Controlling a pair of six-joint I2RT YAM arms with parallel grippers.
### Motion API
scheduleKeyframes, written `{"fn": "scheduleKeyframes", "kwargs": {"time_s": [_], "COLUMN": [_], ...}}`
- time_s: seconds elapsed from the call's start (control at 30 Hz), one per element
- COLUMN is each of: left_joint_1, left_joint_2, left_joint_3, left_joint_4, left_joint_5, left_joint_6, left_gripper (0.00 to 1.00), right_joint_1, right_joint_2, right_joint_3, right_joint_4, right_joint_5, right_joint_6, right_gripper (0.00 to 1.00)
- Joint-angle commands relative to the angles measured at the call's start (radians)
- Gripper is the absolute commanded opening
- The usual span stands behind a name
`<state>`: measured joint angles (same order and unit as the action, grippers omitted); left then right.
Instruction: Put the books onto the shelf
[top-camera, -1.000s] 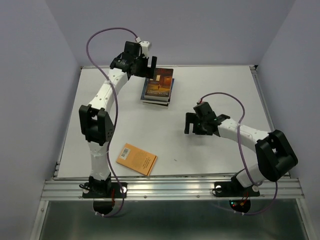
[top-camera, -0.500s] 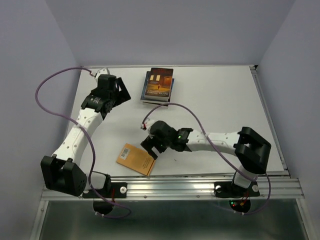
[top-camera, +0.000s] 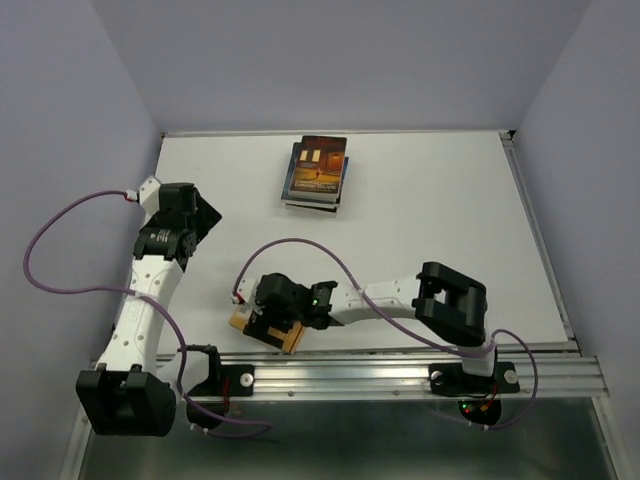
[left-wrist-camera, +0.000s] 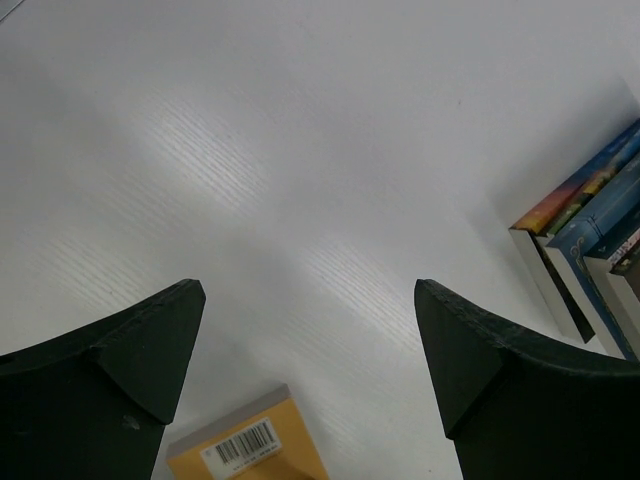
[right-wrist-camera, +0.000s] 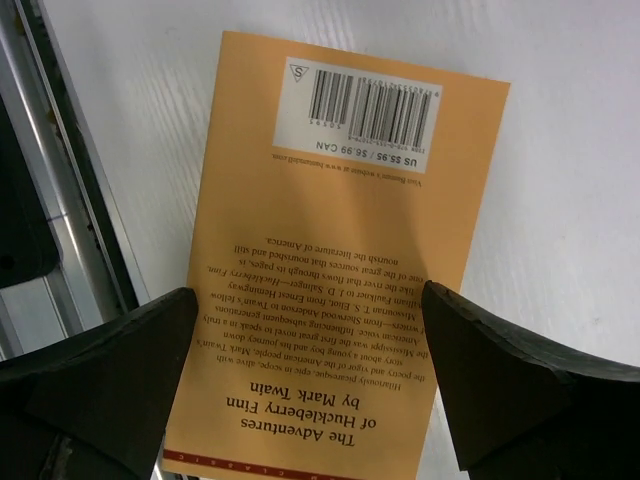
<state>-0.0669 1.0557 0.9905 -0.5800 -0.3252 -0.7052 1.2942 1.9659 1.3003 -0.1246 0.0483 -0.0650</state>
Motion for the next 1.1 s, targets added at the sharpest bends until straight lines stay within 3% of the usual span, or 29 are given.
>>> {"fn": "scheduleKeyframes", "kwargs": {"time_s": [0.0,0.17,0.23,0.43,0.7,0.87,1.07], "left_joint_1": [0.036,0.087,0.096,0.119,0.107,-0.115,-0.209], "left_joint_2": [0.018,0.043,0.043,0.043,0.086,0.112,0.158], "left_joint_3": [-0.016,-0.021,-0.027,-0.032,-0.092,-0.116,-0.229], "left_joint_4": [0.035,0.055,0.069,0.091,0.212,0.281,0.351], "left_joint_5": [0.049,0.098,0.118,0.152,0.394,0.379,0.457], "left_joint_6": [0.015,0.032,0.039,0.062,0.121,0.116,0.073], "left_gripper": [0.99,0.99,0.99,0.99,0.99,0.99,0.99], "right_joint_1": [0.022,0.022,0.022,-0.119,-0.276,-0.3,-0.407], "right_joint_2": [0.076,0.114,0.12,0.053,-0.13,-0.225,-0.407], "right_joint_3": [0.04,-0.004,-0.03,-0.171,-0.361,-0.4,-0.395], "right_joint_4": [0.019,0.02,0.019,-0.013,-0.043,-0.044,-0.046], "right_joint_5": [0.065,0.357,0.401,0.355,0.292,0.262,0.2], "right_joint_6": [-0.039,0.062,0.111,0.293,0.395,0.407,0.476], "right_gripper": [1.0,1.0,1.0,1.0,1.0,1.0,1.0]}}
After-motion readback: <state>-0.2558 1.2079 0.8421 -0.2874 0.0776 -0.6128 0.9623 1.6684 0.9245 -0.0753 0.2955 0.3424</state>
